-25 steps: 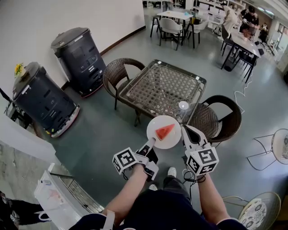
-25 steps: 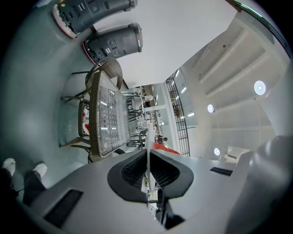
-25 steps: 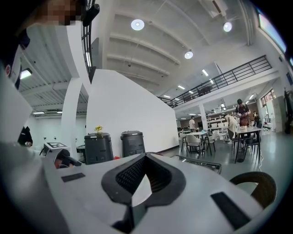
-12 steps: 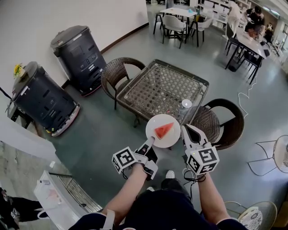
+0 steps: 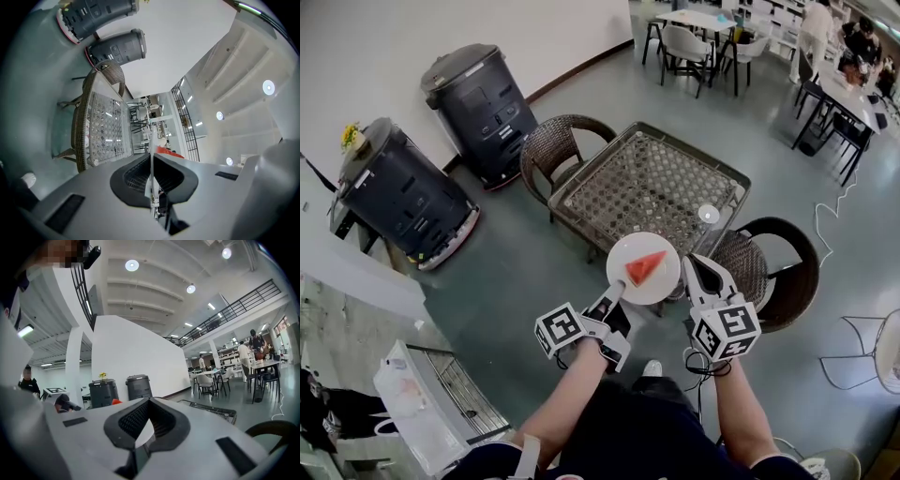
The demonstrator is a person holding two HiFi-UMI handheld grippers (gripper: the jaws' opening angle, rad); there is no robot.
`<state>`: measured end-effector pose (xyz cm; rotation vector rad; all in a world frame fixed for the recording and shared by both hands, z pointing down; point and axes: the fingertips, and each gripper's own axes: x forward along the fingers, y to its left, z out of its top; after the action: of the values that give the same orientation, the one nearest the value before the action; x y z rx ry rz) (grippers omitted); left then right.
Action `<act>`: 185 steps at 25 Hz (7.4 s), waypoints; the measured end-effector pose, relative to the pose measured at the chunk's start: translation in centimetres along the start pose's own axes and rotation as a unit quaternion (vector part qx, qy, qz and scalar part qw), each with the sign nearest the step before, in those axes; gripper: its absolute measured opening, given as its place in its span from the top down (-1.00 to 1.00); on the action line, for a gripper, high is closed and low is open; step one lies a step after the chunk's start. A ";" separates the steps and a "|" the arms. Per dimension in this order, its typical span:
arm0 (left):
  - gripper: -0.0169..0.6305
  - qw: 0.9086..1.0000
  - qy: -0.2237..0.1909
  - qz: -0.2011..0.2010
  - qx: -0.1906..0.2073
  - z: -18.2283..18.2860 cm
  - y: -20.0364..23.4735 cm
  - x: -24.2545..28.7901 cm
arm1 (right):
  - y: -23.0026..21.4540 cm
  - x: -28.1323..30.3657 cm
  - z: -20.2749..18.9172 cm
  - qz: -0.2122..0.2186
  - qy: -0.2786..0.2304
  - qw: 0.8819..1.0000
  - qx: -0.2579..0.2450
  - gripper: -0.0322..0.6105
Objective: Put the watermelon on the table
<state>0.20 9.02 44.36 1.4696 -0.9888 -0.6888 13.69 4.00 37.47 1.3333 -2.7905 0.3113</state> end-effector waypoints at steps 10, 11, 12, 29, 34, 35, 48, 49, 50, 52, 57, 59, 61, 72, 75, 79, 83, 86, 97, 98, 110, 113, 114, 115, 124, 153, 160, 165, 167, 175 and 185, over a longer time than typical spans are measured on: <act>0.90 1.000 -0.017 0.024 -0.010 0.4 1.4 2.5 | -2.7 2.2 -0.1 0.019 0.009 1.000 0.010 0.89; 0.90 0.999 -0.017 0.025 -0.011 0.6 1.6 2.8 | -2.9 2.5 -0.2 0.019 0.011 1.000 0.010 0.89; 0.90 0.999 -0.017 0.026 -0.012 0.8 1.8 3.1 | -3.1 2.9 -0.4 0.019 0.013 1.000 0.010 0.89; 0.90 0.999 0.009 0.035 -0.007 9.0 5.9 10.9 | -5.7 13.4 -0.5 0.007 0.049 0.999 -0.006 0.89; 0.90 0.999 0.018 0.045 -0.006 11.8 7.9 12.6 | -5.8 16.6 -0.8 0.000 0.062 0.998 -0.008 0.89; 0.90 0.999 0.020 0.045 -0.005 12.3 8.2 12.9 | -5.9 17.1 -0.9 -0.002 0.065 0.998 -0.009 0.89; 0.90 0.997 0.047 0.054 -0.025 16.2 14.4 16.5 | -7.0 22.9 -4.1 -0.032 0.109 0.994 -0.007 0.89; 0.90 0.997 0.049 0.057 -0.026 16.4 14.9 16.8 | -7.2 23.3 -4.5 -0.035 0.112 0.993 -0.005 0.89; 0.90 0.996 0.051 0.061 -0.027 16.5 15.3 17.1 | -7.5 23.7 -5.0 -0.038 0.116 0.993 -0.004 0.89; 0.90 0.996 0.054 0.069 -0.029 16.6 16.2 17.7 | -7.9 24.2 -5.9 -0.044 0.124 0.991 0.002 0.89; 0.90 0.995 0.056 0.080 -0.025 17.0 18.1 19.2 | -8.9 25.3 -7.5 -0.058 0.138 0.989 0.006 0.89; 0.90 0.995 0.055 0.082 -0.025 17.0 18.8 19.9 | -9.2 25.7 -8.0 -0.061 0.142 0.988 0.006 0.89; 0.90 0.995 0.057 0.085 -0.024 16.9 19.4 20.5 | -9.3 26.0 -8.4 -0.060 0.146 0.987 0.006 0.89; 0.90 0.991 0.061 0.109 -0.037 16.0 21.9 22.2 | -10.0 26.3 -9.6 -0.059 0.167 0.984 0.008 0.89; 0.90 0.990 0.066 0.119 -0.034 15.7 22.8 22.3 | -10.2 26.2 -10.0 -0.062 0.170 0.983 0.010 0.89; 0.90 0.988 0.072 0.132 -0.031 15.4 23.8 22.3 | -10.5 26.0 -10.2 -0.063 0.173 0.983 0.012 0.89; 0.90 0.987 0.074 0.138 -0.031 15.2 24.4 22.2 | -10.5 25.9 -10.4 -0.064 0.176 0.982 0.013 0.89; 0.90 0.987 0.073 0.141 -0.031 15.2 24.8 22.3 | -10.5 25.9 -10.6 -0.062 0.178 0.982 0.011 0.89; 0.90 0.985 0.074 0.151 -0.030 14.8 25.4 22.6 | -11.0 25.6 -10.4 -0.066 0.179 0.982 0.010 0.89; 0.90 0.985 0.075 0.152 -0.030 14.8 25.4 22.6 | -11.1 25.6 -10.4 -0.067 0.179 0.981 0.010 0.89; 0.90 0.982 0.072 0.174 -0.014 14.9 25.9 22.7 | -11.4 25.3 -10.4 -0.070 0.180 0.981 0.011 0.89; 0.90 0.981 0.073 0.182 -0.002 14.9 26.0 22.7 | -11.6 25.1 -10.3 -0.072 0.180 0.981 0.010 0.89; 0.90 0.980 0.074 0.184 0.003 14.9 26.0 22.7 | -11.7 25.0 -10.3 -0.072 0.180 0.981 0.010 0.89; 0.90 0.979 0.076 0.187 0.009 14.9 26.1 22.7 | -11.7 25.0 -10.3 -0.072 0.180 0.981 0.010 0.89; 0.89 0.966 0.100 0.222 0.081 14.8 26.5 22.7 | -11.8 24.5 -10.2 -0.073 0.180 0.981 0.010 0.89; 0.67 0.885 0.141 0.326 0.302 14.6 27.1 22.5 | -13.0 22.8 -10.5 -0.082 0.180 0.980 0.019 0.89; 0.65 0.874 0.145 0.354 0.302 14.6 27.3 22.3 | -13.2 22.8 -10.1 -0.085 0.177 0.980 0.018 0.89; 0.64 0.867 0.149 0.361 0.309 14.4 27.3 22.5 | -13.0 22.6 -10.0 -0.085 0.175 0.981 0.018 0.89; 0.64 0.864 0.150 0.364 0.315 14.5 27.3 22.5 | -13.0 22.7 -9.9 -0.085 0.173 0.981 0.018 0.89; 0.62 0.851 0.142 0.385 0.329 15.0 27.2 22.4 | -12.8 22.3 -9.5 -0.089 0.169 0.981 0.017 0.89; 0.60 0.848 0.147 0.385 0.334 14.9 27.2 22.3 | -12.8 21.9 -9.2 -0.095 0.164 0.982 0.016 0.89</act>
<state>-7.36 -16.71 71.55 1.4968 -1.5133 0.5113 9.24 -18.88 51.15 1.3956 -2.3801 0.5155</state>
